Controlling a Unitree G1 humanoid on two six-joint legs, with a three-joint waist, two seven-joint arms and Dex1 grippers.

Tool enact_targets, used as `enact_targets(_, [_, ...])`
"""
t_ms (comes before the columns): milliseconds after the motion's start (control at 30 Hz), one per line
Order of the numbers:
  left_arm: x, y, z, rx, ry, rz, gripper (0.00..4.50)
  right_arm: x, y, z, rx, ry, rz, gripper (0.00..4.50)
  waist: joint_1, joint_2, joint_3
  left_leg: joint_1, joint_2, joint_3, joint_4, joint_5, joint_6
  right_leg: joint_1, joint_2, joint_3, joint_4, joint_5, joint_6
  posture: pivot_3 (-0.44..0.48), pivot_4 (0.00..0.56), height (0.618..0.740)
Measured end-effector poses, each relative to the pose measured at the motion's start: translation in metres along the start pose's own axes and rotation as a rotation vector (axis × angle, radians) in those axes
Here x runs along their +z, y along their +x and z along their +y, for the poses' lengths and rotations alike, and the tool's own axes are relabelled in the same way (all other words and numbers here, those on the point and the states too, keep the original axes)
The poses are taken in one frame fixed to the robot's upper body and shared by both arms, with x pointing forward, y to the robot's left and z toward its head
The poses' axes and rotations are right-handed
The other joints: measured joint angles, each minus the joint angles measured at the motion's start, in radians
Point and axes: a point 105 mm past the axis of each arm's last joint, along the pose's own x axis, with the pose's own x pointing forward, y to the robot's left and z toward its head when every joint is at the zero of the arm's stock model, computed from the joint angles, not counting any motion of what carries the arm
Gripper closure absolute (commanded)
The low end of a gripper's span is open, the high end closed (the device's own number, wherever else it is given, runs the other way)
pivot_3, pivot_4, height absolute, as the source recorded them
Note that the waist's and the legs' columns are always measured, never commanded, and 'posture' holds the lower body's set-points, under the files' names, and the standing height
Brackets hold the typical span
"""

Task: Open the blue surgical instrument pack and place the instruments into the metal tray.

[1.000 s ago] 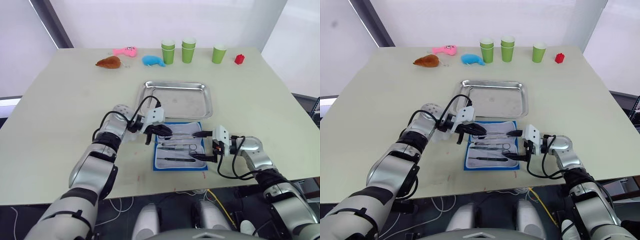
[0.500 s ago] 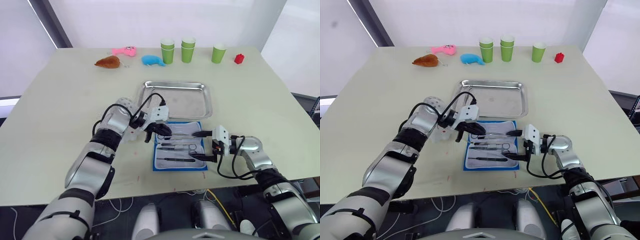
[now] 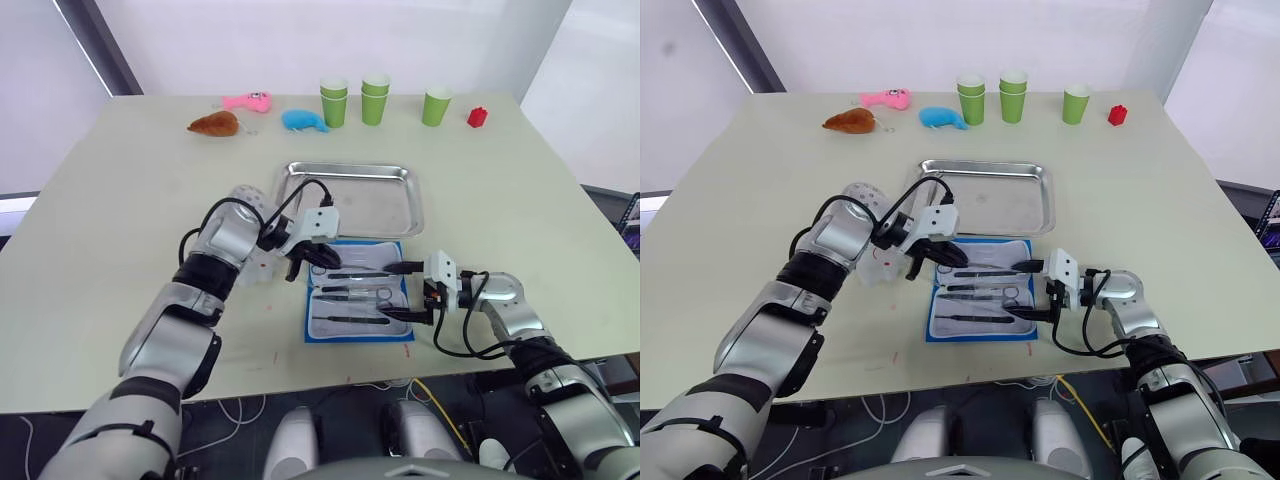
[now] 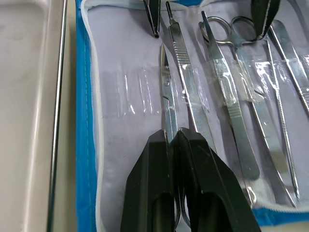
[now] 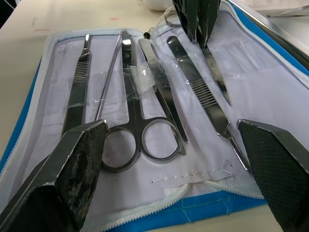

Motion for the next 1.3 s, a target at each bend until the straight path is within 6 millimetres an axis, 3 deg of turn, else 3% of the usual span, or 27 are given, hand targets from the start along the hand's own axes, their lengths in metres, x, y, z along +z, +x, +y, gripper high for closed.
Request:
enact_targets(700, [-0.002, -0.012, -0.003, 0.002, -0.016, 0.047, 4.47, 0.001, 0.003, 0.0, 0.005, -0.005, -0.002, 0.0, -0.001, 0.001, 0.001, 0.0, 0.001, 0.0, 0.0, 0.0, 0.0, -0.003, 0.006, 0.004, 0.0, 0.0, -0.001, 0.0, 0.15, 0.739])
enact_targets(1300, [-0.025, -0.032, -0.011, 0.01, -0.074, 0.089, 4.47, 0.001, 0.004, -0.003, 0.011, 0.001, 0.006, 0.0, -0.001, 0.002, 0.002, 0.001, 0.001, -0.001, 0.0, 0.0, 0.0, -0.003, 0.007, 0.007, 0.0, 0.001, -0.001, 0.0, 0.15, 0.739])
